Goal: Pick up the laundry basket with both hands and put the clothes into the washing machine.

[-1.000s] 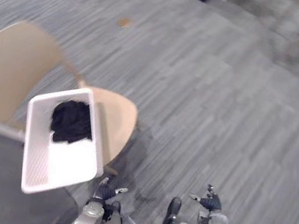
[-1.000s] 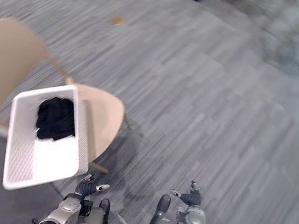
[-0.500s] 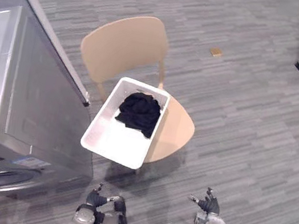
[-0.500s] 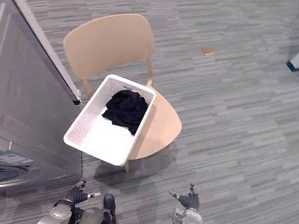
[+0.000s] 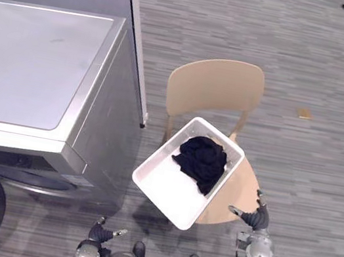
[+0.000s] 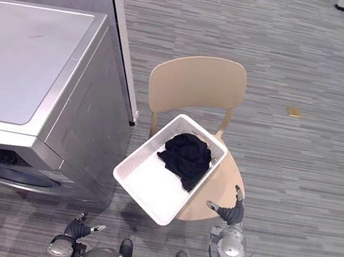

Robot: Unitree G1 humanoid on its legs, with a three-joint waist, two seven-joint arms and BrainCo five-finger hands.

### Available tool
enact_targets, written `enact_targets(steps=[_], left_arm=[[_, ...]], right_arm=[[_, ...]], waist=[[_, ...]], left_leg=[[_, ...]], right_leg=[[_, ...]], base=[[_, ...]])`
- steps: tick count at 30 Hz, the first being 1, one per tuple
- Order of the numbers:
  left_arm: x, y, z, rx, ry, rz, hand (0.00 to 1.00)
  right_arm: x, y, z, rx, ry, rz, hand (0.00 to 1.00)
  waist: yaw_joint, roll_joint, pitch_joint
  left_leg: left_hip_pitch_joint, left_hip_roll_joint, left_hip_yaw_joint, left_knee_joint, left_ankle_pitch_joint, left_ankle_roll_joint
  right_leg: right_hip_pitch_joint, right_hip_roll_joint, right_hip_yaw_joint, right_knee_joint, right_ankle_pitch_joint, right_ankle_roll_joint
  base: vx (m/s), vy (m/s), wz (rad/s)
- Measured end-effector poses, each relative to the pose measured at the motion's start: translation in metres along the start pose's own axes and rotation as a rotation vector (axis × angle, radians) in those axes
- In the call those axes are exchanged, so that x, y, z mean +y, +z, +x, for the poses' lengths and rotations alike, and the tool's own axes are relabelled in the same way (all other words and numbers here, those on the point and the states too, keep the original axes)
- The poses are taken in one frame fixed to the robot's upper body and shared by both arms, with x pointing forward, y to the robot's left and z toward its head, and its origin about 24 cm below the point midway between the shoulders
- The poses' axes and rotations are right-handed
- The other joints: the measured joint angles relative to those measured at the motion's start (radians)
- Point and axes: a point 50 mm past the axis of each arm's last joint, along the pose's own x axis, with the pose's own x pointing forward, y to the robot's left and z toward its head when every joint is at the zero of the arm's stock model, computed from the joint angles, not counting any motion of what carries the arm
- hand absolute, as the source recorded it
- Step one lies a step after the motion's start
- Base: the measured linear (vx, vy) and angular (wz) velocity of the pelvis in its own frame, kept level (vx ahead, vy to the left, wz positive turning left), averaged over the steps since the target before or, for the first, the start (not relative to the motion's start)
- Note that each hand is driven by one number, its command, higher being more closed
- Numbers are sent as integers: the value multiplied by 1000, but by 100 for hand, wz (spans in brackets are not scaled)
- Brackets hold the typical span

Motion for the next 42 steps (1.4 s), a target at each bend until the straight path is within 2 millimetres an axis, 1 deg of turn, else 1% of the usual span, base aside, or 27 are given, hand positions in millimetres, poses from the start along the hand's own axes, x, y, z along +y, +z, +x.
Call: enact_targets(steps=[1, 3, 5, 7, 10, 11, 12, 13, 14, 15, 16, 17, 18, 19, 21, 22, 23, 24, 26, 28, 30, 31, 33, 35, 37, 38, 42], left_arm=[[0, -2, 0, 5, -2, 0, 0], [-2, -2, -1, 5, -7, -2, 0], [-3, -3, -2, 0, -10, -3, 0], [-3, -4, -2, -3, -12, -4, 0], [0, -3, -2, -7, -8, 0, 0], [0, -2, -2, -11, -11, 2, 0], [1, -1, -1, -17, -13, 1, 0], [1, 3, -1, -33, -18, -1, 0], [1, 10, 0, -63, -17, -6, 0], [1, 14, 1, -76, -18, -7, 0], [0, 22, 3, -102, -18, -12, 0], [1, 33, 6, -135, -17, -16, 0], [1, 37, 7, -144, -16, -20, 0], [2, 41, 7, -158, -13, -26, 0], [4, 42, 8, -160, -6, -34, 0], [7, 44, 9, -164, 0, -36, 0], [8, 46, 10, -165, 3, -34, 0], [10, 49, 11, -169, 6, -39, 0], [12, 54, 13, -178, 16, -76, 0], [12, 60, 14, -190, 19, -95, 0], [12, 73, 16, -220, 21, -123, 0], [11, 81, 17, -239, 19, -130, 0], [8, 92, 18, -276, 12, -132, 0], [2, 108, 18, -322, -9, -120, 0], [-5, 116, 16, -347, -26, -132, 0], [-9, 120, 15, -357, -38, -140, 0], [-23, 128, 12, -383, -79, -149, 0]], right_arm=[[-5, 12, 3, -60, -7, -25, 0], [-12, 16, 4, -93, -7, -65, 0], [-16, 19, 7, -120, 13, -130, 0], [-17, 26, 12, -153, 39, -178, 0], [-7, 41, 31, -202, 103, -243, 0], [-1, 46, 42, -208, 132, -275, 0], [0, 49, 46, -211, 140, -287, 0], [3, 60, 56, -234, 152, -308, 0], [5, 79, 71, -274, 157, -333, 0], [5, 88, 76, -292, 155, -346, 0], [2, 106, 89, -323, 146, -380, 0], [-3, 129, 102, -358, 124, -423, 0], [-5, 137, 106, -367, 114, -432, 0], [-8, 151, 113, -385, 101, -457, 0], [-13, 172, 121, -408, 79, -502, 0], [-19, 183, 125, -417, 58, -535, 0], [-26, 189, 129, -413, 37, -561, 0], [-38, 193, 134, -395, 3, -593, 0], [-63, 202, 141, -350, -75, -639, 0], [-76, 204, 144, -325, -108, -676, 0], [-91, 206, 146, -284, -146, -703, 0], [-99, 207, 147, -261, -163, -718, 0], [-106, 207, 149, -223, -176, -766, 0], [-118, 213, 150, -194, -199, -790, 0], [-125, 220, 150, -185, -228, -796, 0], [-127, 226, 150, -194, -240, -791, 100], [-138, 237, 148, -221, -285, -791, 100]], waist=[[-5, 4, -2], [-6, -1, -3], [-5, -14, -11], [-2, -14, -12], [1, -13, -10], [12, -11, -7], [20, -7, -2], [29, 2, 21], [31, 17, 55], [35, 23, 65], [51, 37, 92], [64, 57, 134], [74, 64, 148], [82, 77, 174], [84, 103, 202], [92, 109, 222], [101, 112, 237], [108, 116, 251], [107, 128, 274], [111, 137, 279], [128, 144, 283], [131, 152, 287], [132, 165, 293], [133, 181, 301], [134, 188, 304], [136, 189, 304], [139, 190, 305]], left_leg=[[9, 16, -7, -34, 11, -16], [38, 30, -23, -75, 26, -39], [57, 37, -39, -109, 45, -67], [60, 39, -53, -125, 51, -65], [44, 30, -82, -136, 76, -65], [27, 25, -97, -136, 92, -70], [22, 25, -105, -136, 97, -69], [5, 23, -118, -136, 112, -69], [-20, 20, -140, -137, 135, -64], [-37, 19, -145, -138, 143, -64], [-75, 17, -160, -139, 166, -64], [-111, 15, -169, -143, 195, -65], [-119, 15, -173, -148, 204, -69], [-133, 16, -184, -167, 222, -67], [-153, 23, -189, -193, 226, -63], [-165, 23, -189, -208, 235, -51], [-176, 22, -191, -213, 239, -46], [-196, 18, -200, -218, 251, -41], [-229, 8, -217, -249, 287, -37], [-252, 4, -222, -263, 305, -38], [-289, -1, -228, -263, 317, -38], [-304, -5, -236, -263, 322, -38], [-328, -12, -247, -263, 332, -40], [-361, -22, -258, -263, 345, -40], [-385, -25, -260, -264, 352, -46], [-397, -25, -260, -264, 353, -47], [-412, -28, -258, -265, 350, -51]], right_leg=[[13, 19, -19, -28, 7, -11], [42, 36, -39, -50, 11, -16], [77, 45, -67, -74, 12, -17], [88, 50, -85, -89, 12, -18], [86, 46, -120, -104, 15, -23], [83, 41, -141, -107, 19, -27], [83, 41, -149, -109, 22, -30], [82, 41, -169, -110, 29, -31], [70, 41, -195, -110, 36, -35], [56, 40, -203, -107, 37, -36], [21, 39, -212, -99, 40, -41], [-10, 38, -229, -93, 47, -52], [-19, 38, -231, -92, 48, -53], [-39, 39, -237, -86, 48, -55], [-77, 37, -253, -51, 44, -59], [-106, 33, -252, -25, 42, -60], [-125, 28, -252, -8, 40, -62], [-153, 21, -256, 14, 36, -62], [-210, -2, -273, 67, 20, -60], [-243, -13, -281, 93, 13, -60], [-293, -24, -280, 124, 7, -65], [-311, -31, -283, 140, 0, -64], [-342, -44, -286, 172, -16, -64], [-390, -61, -287, 215, -34, -67], [-424, -70, -285, 239, -43, -69], [-442, -72, -283, 251, -48, -72], [-472, -83, -279, 286, -68, -78]], base=[[119, -158, 14], [97, -138, 21], [78, -117, 31], [75, -58, 30], [42, -11, 38], [-13, -8, 48], [-62, -3, 54], [-104, 2, 63], [-128, 7, 65], [-117, 13, 57], [-190, 17, 43], [-206, 14, 39], [-251, 12, 33], [-165, 6, 24], [-184, 26, 22], [-170, 39, 10], [-162, 37, 9], [-141, 33, 20], [-130, 29, 33], [-61, 7, 20], [-35, -16, 10], [-30, -37, 17], [-26, -51, 19], [-19, -73, 15], [-16, -66, 8], [-16, -65, 2], [-19, -63, 3]])
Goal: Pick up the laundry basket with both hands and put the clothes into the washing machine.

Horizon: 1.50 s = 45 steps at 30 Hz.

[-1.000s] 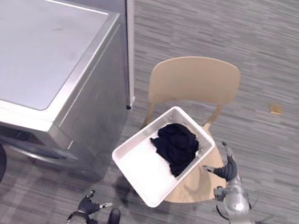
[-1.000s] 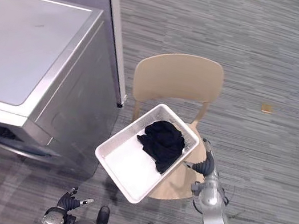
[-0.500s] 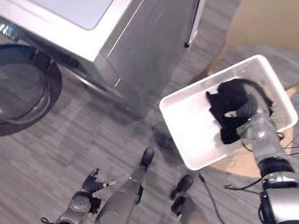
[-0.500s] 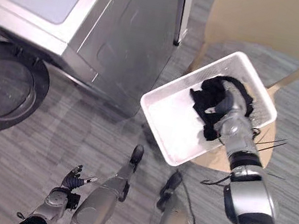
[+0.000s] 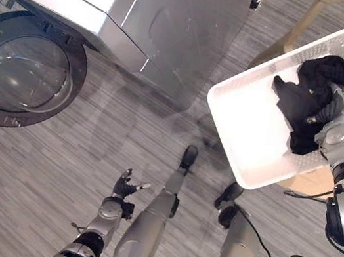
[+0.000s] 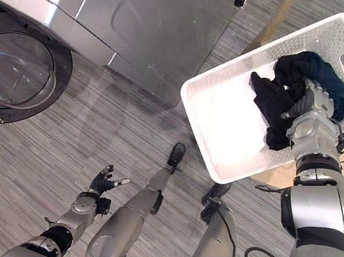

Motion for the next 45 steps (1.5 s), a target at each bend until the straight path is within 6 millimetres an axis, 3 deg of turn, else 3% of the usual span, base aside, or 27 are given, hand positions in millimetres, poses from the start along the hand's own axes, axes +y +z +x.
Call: enact_targets(steps=[4, 11, 15, 18, 21, 24, 26, 29, 33, 35, 36, 39, 42, 43, 45], left_arm=[[-7, 3, 1, -6, -15, -12, 0], [-10, 15, 5, -36, -22, -14, 0], [-8, 13, 5, -27, -15, -11, 0], [-6, 13, 6, -28, -10, -10, 0], [-2, 8, 5, -10, 4, -10, 0], [9, -1, 2, 19, 39, -24, 0], [21, -21, -6, 78, 65, -8, 0], [21, -41, -17, 145, 65, 17, 0], [23, -62, -29, 205, 68, 43, 0], [25, -71, -35, 234, 75, 43, 0], [27, -79, -39, 264, 79, 49, 0], [29, -88, -45, 302, 79, 59, 0], [29, -83, -42, 280, 70, 86, 0], [35, -80, -40, 262, 82, 99, 0], [40, -78, -38, 252, 95, 106, 0]], right_arm=[[-16, 8, 3, -33, -49, 30, 100], [-5, 21, 2, -46, -29, 184, 100], [10, 26, -1, -17, -2, 338, 100], [9, 33, -4, -42, -43, 518, 100], [5, 47, -11, -93, -108, 752, 100], [15, 64, -28, -182, -118, 952, 100], [42, 79, -50, -232, -51, 1102, 100], [79, 78, -84, -211, 38, 1284, 100], [106, 92, -130, -236, 183, 1535, 100], [107, 104, -146, -293, 232, 1612, 100], [104, 117, -157, -358, 268, 1664, 100], [92, 131, -179, -487, 297, 1725, 100], [87, 121, -191, -513, 259, 1751, 100], [86, 117, -197, -516, 244, 1747, 100], [85, 119, -203, -538, 253, 1740, 100]], waist=[[0, 0, 0], [-7, 0, 0], [-8, 0, 0], [-15, -1, 0], [-42, -3, 1], [-49, -22, -8], [-67, -60, -49], [-70, -97, -113], [-85, -121, -184], [-89, -124, -208], [-86, -129, -218], [-91, -151, -231], [-120, -155, -232], [-120, -174, -242], [-120, -191, -252]], left_leg=[[-15, 2, 2, -1, 2, -4], [8, 5, 15, 0, 16, -13], [59, 22, 18, 0, 16, -13], [89, 38, 19, -1, 13, -15], [129, 45, 27, -1, 12, -17], [187, 57, 53, -2, -15, 0], [210, 66, 67, -2, -29, -1], [247, 73, 84, -1, -36, -10], [310, 71, 109, -1, -55, -35], [336, 78, 130, -1, -73, -25], [360, 88, 161, -2, -91, -1], [390, 91, 188, -1, -105, -4], [390, 83, 117, 5, -109, -1], [367, 73, 66, 31, -109, 2], [329, 63, 12, 77, -99, -1]], right_leg=[[-27, -4, 3, 23, -14, -8], [-11, 2, 22, 18, -15, -10], [58, 31, 26, -38, 10, -13], [105, 57, 27, -92, 33, -13], [156, 71, 28, -117, 46, -8], [212, 89, 50, -148, 51, -5], [241, 104, 58, -178, 57, -2], [296, 121, 65, -231, 77, 0], [375, 127, 83, -290, 92, 12], [402, 141, 102, -321, 106, 11], [418, 154, 132, -339, 118, 11], [421, 156, 169, -313, 115, 13], [410, 156, 280, -182, 63, 44], [393, 152, 338, -75, -8, 51], [371, 149, 384, 95, -69, 53]], base=[[-25, -81, 1], [-4, -63, -6], [-13, -47, -15], [-31, -30, -12], [-22, -26, -6], [-15, -22, -25], [42, -37, -20], [101, -37, -13], [84, -22, -13], [53, -13, -39], [7, -6, -62], [-8, -9, -41], [-56, -49, 83], [-26, -112, 111], [-44, -245, 123]])
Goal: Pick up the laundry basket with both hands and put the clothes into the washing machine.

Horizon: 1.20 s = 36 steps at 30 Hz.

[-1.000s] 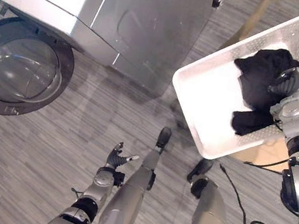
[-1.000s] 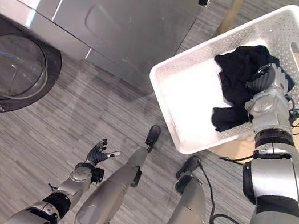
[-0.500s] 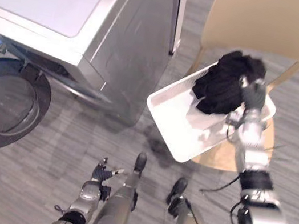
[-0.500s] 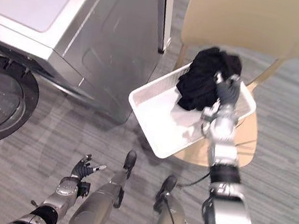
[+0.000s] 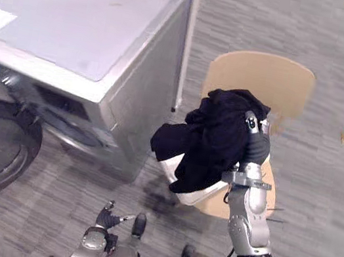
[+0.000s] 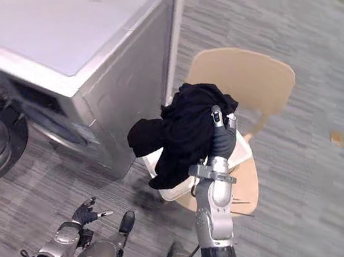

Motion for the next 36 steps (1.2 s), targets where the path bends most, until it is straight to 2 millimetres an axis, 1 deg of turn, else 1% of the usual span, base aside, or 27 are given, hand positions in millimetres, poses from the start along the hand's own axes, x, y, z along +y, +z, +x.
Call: enact_targets(steps=[1, 2, 3, 4, 5, 6, 7, 8, 9, 10, 11, 12, 13, 14, 15, 16, 17, 19, 21, 23, 25, 26, 28, 31, 32, 33, 36], left_arm=[[8, 2, 1, -11, 25, 10, 0], [13, 3, 1, -24, 52, 6, 0], [13, 6, 1, -36, 58, -1, 0], [9, 13, -1, -77, 66, -24, 0], [1, 17, -3, -100, 52, -48, 0], [-4, 20, -5, -115, 40, -58, 0], [-15, 31, -9, -174, 7, -69, 0], [-25, 40, -12, -220, -29, -61, 0], [-29, 45, -14, -241, -43, -63, 0], [-36, 56, -19, -297, -66, -76, 0], [-37, 68, -26, -368, -80, -88, 0], [-36, 76, -29, -409, -79, -102, 0], [-32, 91, -38, -506, -71, -131, 0], [-29, 102, -45, -571, -65, -152, 0], [-28, 107, -48, -600, -64, -161, 0], [-27, 122, -57, -679, -68, -182, 0], [-26, 128, -60, -712, -70, -189, 0], [-27, 145, -72, -816, -87, -207, 0], [-26, 166, -79, -906, -90, -217, 0], [-24, 183, -90, -1005, -96, -201, 0], [-25, 189, -94, -1044, -116, -176, 0], [-28, 190, -95, -1053, -135, -157, 0], [-33, 195, -97, -1079, -158, -115, 0], [-42, 206, -102, -1137, -184, -67, 0], [-43, 212, -103, -1158, -179, -59, 0], [-44, 214, -103, -1162, -175, -57, 100], [-50, 220, -97, -1161, -186, 0, 100]], right_arm=[[10, 1, -1, -5, 37, 12, 100], [21, 0, 0, -9, 95, 6, 100], [26, 0, 1, -12, 118, 2, 100], [34, 1, 3, -16, 170, -11, 100], [34, 2, 5, -24, 190, -35, 100], [32, 2, 5, -24, 191, -49, 100], [26, 0, 5, -9, 186, -92, 100], [23, 0, 7, -10, 189, -130, 100], [22, 1, 9, -14, 198, -155, 100], [20, -1, 13, -11, 207, -193, 100], [16, 0, 14, -17, 195, -210, 100], [15, 1, 14, -19, 193, -216, 100], [14, 2, 14, -22, 203, -247, 100], [14, 1, 14, -19, 217, -265, 100], [14, 1, 14, -19, 223, -273, 100], [14, 1, 14, -20, 228, -282, 100], [14, 1, 14, -20, 234, -286, 100], [15, 0, 13, -7, 258, -303, 100], [14, 0, 13, -4, 264, -309, 100], [19, -3, 11, 7, 298, -302, 100], [25, -11, 7, 44, 346, -295, 100], [36, -22, 0, 92, 409, -280, 100], [52, -31, -8, 130, 497, -251, 100], [68, -34, -11, 135, 562, -211, 100], [72, -32, -7, 124, 576, -203, 100], [73, -32, -5, 121, 580, -199, 100], [81, -34, -5, 143, 607, -156, 100]], waist=[[6, -13, -8], [18, -16, -10], [28, -14, -9], [60, -4, -5], [55, 43, 11], [52, 61, 15], [52, 78, 21], [60, 82, 26], [56, 81, 32], [33, 82, 32], [14, 81, 31], [10, 81, 31], [7, 87, 27], [10, 99, 20], [8, 104, 16], [7, 113, 11], [8, 116, 8], [7, 142, -10], [5, 140, -17], [18, 142, -18], [32, 135, -29], [33, 132, -51], [42, 128, -79], [55, 125, -106], [55, 124, -109], [55, 124, -109], [55, 115, -145]], left_leg=[[-59, -11, -40, 57, 4, -19], [-107, -13, -71, 86, 14, -39], [-124, -9, -81, 88, 21, -49], [-162, 10, -100, 83, 47, -78], [-187, 31, -150, 78, 77, -81], [-190, 44, -168, 62, 75, -71], [-190, 72, -149, 4, 11, -7], [-190, 84, -88, -34, -130, 43], [-197, 83, -37, -31, -131, 32], [-200, 50, 59, 21, -96, -3], [-193, 18, 107, 97, -92, -5], [-181, 5, 129, 139, -92, -5], [-134, 5, 165, 221, -98, -6], [-72, 16, 176, 253, -98, -8], [-31, 22, 176, 248, -123, -18], [46, 30, 176, 192, -137, -29], [64, 35, 173, 166, -137, -29], [97, 64, 172, 77, -138, -30], [105, 64, 154, 61, -138, -30], [109, 67, 147, 45, -148, -18], [109, 60, 157, 41, -147, -18], [115, 53, 158, 31, -145, -15], [126, 46, 164, 21, -141, -10], [135, 43, 167, 15, -131, -6], [145, 43, 165, 9, -126, -7], [153, 43, 164, 3, -122, -8], [158, 52, 152, -11, -110, -21]], right_leg=[[7, -4, 42, 65, -21, 7], [14, 14, 78, 29, -63, 12], [13, 26, 79, 10, -85, -6], [14, 50, 67, -46, -154, -35], [2, 79, 14, -35, -152, -48], [-5, 91, -9, -24, -153, -55], [-23, 105, -57, -17, -142, -86], [-26, 97, -95, -56, -107, -120], [-23, 86, -120, -78, -88, -130], [-13, 45, -177, -126, -48, -142], [-10, 14, -219, -166, -15, -143], [-11, 1, -234, -185, 1, -144], [-11, -9, -261, -229, 35, -146], [-10, -7, -279, -258, 56, -149], [-9, -6, -288, -269, 65, -148], [-5, 0, -310, -302, 91, -147], [0, 6, -316, -315, 103, -143], [31, 40, -354, -377, 145, -135], [46, 40, -386, -398, 166, -122], [50, 42, -388, -415, 188, -112], [53, 42, -382, -431, 206, -98], [59, 41, -378, -444, 221, -97], [60, 37, -362, -445, 226, -94], [63, 35, -356, -445, 230, -94], [71, 35, -357, -446, 230, -95], [78, 37, -359, -448, 230, -95], [90, 43, -363, -469, 238, -103]], base=[[-121, -358, 120], [-172, -325, 85], [-253, -338, 40], [-296, -334, 47], [-299, -300, 61], [-323, -299, 99], [-304, -231, 98], [-303, -221, 97], [-269, -175, 114], [-200, -142, 138], [-227, -164, 140], [-192, -122, 117], [-196, -109, 77], [-163, -65, 66], [-125, -19, 55], [-110, 0, 44], [-77, 22, 44], [-82, 63, 35], [-98, 96, 41], [-144, 103, 11], [-143, 109, -4], [-103, 92, -4], [-39, 69, -9], [-10, 22, -7], [-8, -8, 5], [-5, -17, 5], [3, -32, 7]])
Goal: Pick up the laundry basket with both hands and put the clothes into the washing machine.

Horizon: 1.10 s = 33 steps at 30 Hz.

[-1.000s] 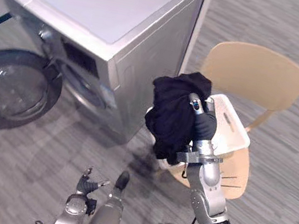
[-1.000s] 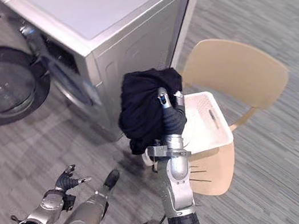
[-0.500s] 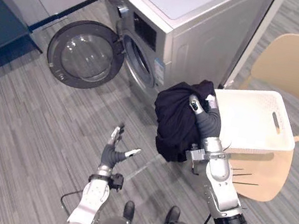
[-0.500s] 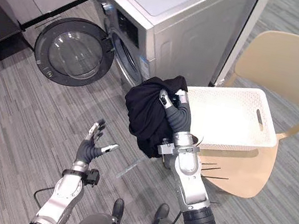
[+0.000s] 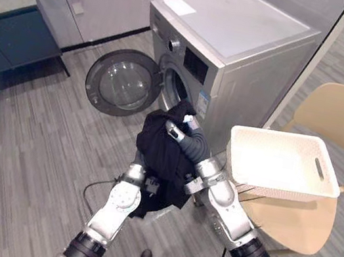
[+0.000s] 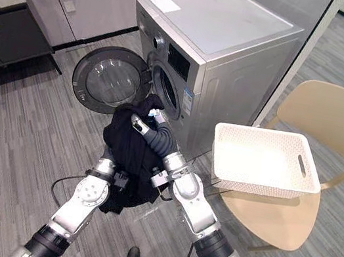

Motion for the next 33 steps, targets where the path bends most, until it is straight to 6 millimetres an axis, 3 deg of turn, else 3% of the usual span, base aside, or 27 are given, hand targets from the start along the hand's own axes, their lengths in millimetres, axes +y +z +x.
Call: enact_targets(steps=[1, 2, 9, 12, 15, 18, 23, 26, 32, 33], left_arm=[[-2, -2, 2, 8, -18, 10, 100], [-2, -4, 2, 14, -22, 21, 100], [-2, -10, 0, 41, -17, 31, 100], [0, -12, -2, 51, -7, 34, 100], [0, -16, -7, 74, -4, 30, 100], [4, -32, -20, 156, 27, 30, 100], [35, -60, -55, 332, 212, 7, 100], [50, -70, -74, 404, 288, 3, 100], [64, -101, -111, 600, 353, 0, 100], [63, -109, -119, 655, 358, -7, 100]], right_arm=[[9, -2, 1, 12, 37, 23, 100], [13, -3, 1, 17, 57, 44, 0], [22, -4, 1, 27, 106, 58, 0], [26, -4, 1, 19, 130, -13, 0], [22, -5, -4, 24, 113, -81, 0], [10, -16, -24, 82, 32, -173, 0], [-36, -37, -87, 310, -191, -363, 0], [-51, -43, -115, 414, -259, -426, 0], [-54, -85, -168, 707, -285, -413, 0], [-54, -100, -188, 815, -309, -385, 0]], waist=[[0, -4, -8], [0, -9, -11], [0, -25, -27], [-1, -47, -42], [-1, -51, -45], [-1, -52, -45], [-1, -53, -44], [-3, -55, -43], [-26, -58, -33], [-28, -53, -22]], left_leg=[[0, 5, -3, 0, 1, -2], [-3, 12, -4, 0, 4, -6], [-6, 32, -6, -2, 13, -22], [-4, 49, -4, -6, 15, -25], [3, 56, -4, -7, 17, -29], [7, 60, 0, -7, 20, -33], [9, 62, 14, -8, 16, -28], [11, 63, 16, -9, 16, -27], [-27, 57, -25, -4, 17, -27], [-53, 48, -62, 11, 17, -27]], right_leg=[[4, 7, 0, -9, 5, -5], [5, 16, 0, -19, 11, -11], [32, 55, 2, -75, 31, -26], [38, 77, 7, -98, 42, -38], [38, 84, 8, -100, 44, -41], [39, 90, 12, -96, 44, -42], [39, 91, 25, -89, 41, -39], [38, 91, 27, -89, 41, -39], [38, 85, -29, -99, 38, -38], [37, 76, -68, -98, 34, -38]], base=[[-6, -58, -2], [-14, -64, -2], [-58, -51, -3], [-26, -65, -5], [4, -25, -3], [4, -14, -4], [-19, 9, -7], [-5, 4, -2], [-31, 0, 29], [-40, -4, 65]])
